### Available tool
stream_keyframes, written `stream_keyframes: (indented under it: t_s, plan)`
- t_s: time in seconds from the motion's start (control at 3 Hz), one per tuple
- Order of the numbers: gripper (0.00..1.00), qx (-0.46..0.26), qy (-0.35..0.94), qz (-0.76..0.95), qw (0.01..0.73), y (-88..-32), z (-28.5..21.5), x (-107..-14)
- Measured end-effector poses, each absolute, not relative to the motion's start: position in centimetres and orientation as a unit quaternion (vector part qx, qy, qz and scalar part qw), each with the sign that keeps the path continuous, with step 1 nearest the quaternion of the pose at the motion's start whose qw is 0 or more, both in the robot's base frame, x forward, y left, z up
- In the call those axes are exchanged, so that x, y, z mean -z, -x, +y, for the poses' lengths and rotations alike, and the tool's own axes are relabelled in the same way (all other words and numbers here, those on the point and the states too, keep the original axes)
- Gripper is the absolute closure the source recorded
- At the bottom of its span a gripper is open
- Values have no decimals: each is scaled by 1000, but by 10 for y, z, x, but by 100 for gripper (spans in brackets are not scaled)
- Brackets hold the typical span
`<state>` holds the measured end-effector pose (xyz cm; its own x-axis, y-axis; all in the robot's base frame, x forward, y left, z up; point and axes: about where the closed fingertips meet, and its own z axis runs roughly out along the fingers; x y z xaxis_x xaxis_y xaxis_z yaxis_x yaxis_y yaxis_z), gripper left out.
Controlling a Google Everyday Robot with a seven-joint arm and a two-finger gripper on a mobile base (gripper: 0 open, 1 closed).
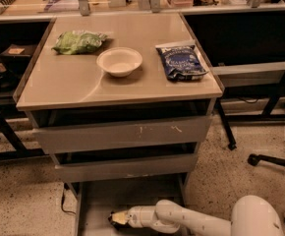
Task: Place rxbar chocolate into bottom drawer
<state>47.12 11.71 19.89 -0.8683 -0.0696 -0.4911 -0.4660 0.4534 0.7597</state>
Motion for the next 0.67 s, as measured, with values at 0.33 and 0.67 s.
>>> stream_keyframes:
  t_s: [0.33, 0.67]
  plan:
    - [11, -497, 162, 829, 199, -471, 117, -199]
    - [0, -497, 162, 829, 199, -471, 117, -199]
